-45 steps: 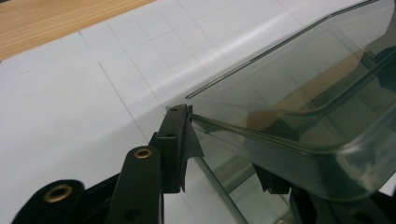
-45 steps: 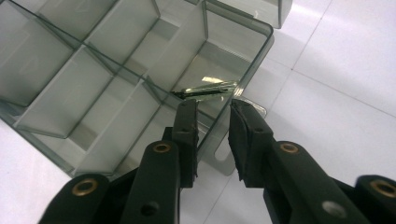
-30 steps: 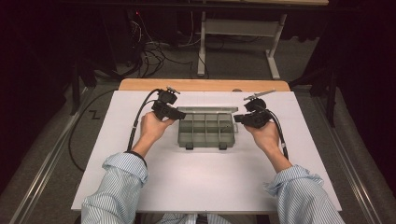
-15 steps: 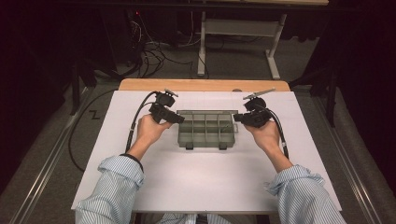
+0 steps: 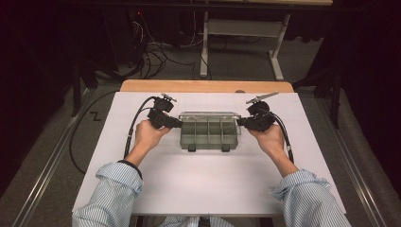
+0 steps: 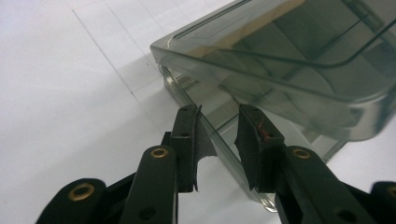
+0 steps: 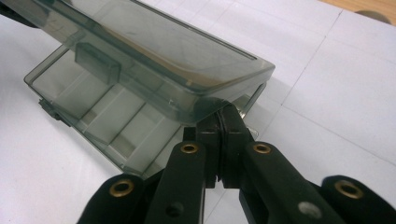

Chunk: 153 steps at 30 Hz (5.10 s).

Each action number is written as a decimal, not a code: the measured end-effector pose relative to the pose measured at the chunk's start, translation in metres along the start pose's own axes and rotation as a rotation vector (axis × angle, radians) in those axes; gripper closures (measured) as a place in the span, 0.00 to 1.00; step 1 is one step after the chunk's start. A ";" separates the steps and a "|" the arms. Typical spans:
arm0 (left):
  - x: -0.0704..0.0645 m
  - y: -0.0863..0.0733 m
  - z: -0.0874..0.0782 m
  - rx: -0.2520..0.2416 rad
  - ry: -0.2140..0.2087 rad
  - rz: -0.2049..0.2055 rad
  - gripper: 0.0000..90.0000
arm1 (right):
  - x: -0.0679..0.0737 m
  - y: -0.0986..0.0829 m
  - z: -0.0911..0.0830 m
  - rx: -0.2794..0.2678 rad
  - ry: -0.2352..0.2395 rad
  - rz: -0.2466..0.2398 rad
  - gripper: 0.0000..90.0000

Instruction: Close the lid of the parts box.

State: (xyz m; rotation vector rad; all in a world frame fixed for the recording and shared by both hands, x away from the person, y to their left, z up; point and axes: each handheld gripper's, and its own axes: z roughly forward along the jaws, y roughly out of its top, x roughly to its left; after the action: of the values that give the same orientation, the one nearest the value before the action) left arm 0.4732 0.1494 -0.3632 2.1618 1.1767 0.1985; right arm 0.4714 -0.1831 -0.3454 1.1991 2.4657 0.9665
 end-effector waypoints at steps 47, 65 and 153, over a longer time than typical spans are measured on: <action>-0.003 -0.016 -0.026 -0.148 -0.006 -0.011 0.75 | 0.007 -0.029 0.012 0.024 0.069 -0.023 1.00; -0.023 -0.014 -0.013 -0.118 -0.026 0.054 0.74 | 0.002 -0.039 0.016 0.040 0.075 -0.005 0.99; -0.034 -0.023 0.013 -0.105 -0.004 0.101 0.51 | 0.008 -0.033 0.020 -0.036 0.072 -0.019 0.81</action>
State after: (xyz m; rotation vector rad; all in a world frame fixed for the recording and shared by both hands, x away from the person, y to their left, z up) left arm 0.4430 0.1250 -0.3809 2.1297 1.0327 0.2937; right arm 0.4554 -0.1827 -0.3812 1.1465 2.4984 1.0615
